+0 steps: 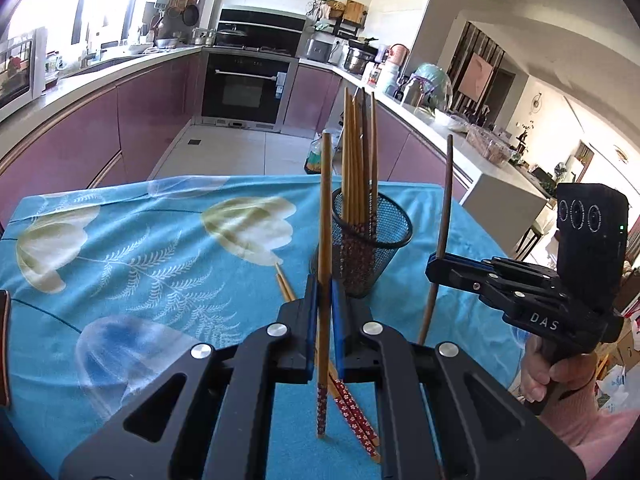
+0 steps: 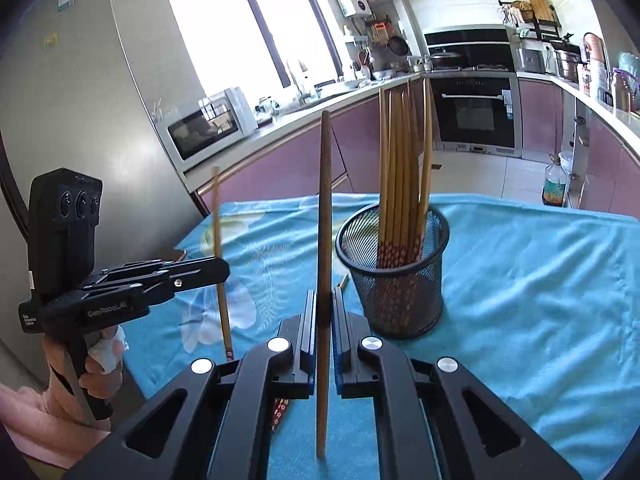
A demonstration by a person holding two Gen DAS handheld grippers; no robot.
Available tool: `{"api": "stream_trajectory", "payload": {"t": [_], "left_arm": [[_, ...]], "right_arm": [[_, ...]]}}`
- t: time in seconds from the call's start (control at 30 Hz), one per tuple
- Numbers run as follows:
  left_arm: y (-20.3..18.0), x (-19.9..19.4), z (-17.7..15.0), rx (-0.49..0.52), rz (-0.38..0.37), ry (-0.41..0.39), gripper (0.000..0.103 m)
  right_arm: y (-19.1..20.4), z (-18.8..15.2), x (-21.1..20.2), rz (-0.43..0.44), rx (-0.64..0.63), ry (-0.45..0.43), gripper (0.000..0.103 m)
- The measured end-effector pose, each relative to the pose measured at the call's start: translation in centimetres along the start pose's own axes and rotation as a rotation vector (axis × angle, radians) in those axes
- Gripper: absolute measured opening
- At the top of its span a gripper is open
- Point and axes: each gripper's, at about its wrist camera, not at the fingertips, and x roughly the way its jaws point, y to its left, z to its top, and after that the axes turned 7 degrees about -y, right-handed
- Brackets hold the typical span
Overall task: Organize utensils
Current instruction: 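Lift the chopstick upright with the right tool and carry it over the holder, then lower the chopstick into the mesh holder with the right tool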
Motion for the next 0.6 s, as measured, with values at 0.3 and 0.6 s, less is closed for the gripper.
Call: {"api": "stream_trajectory", "payload": {"t": [0.3, 0.6], "left_arm": [[-0.8, -2.4, 3.0, -0.010, -0.061, -0.090, 0.007], [-1.9, -2.7, 6.7, 0.005, -0.072, -0.165, 0.007]], "right_arm": [[-0.7, 2.9, -1.6, 0.003, -0.011, -0.083, 0.006], [-0.8, 6.0, -3.1, -0.013, -0.047, -0.157, 0.006]]}}
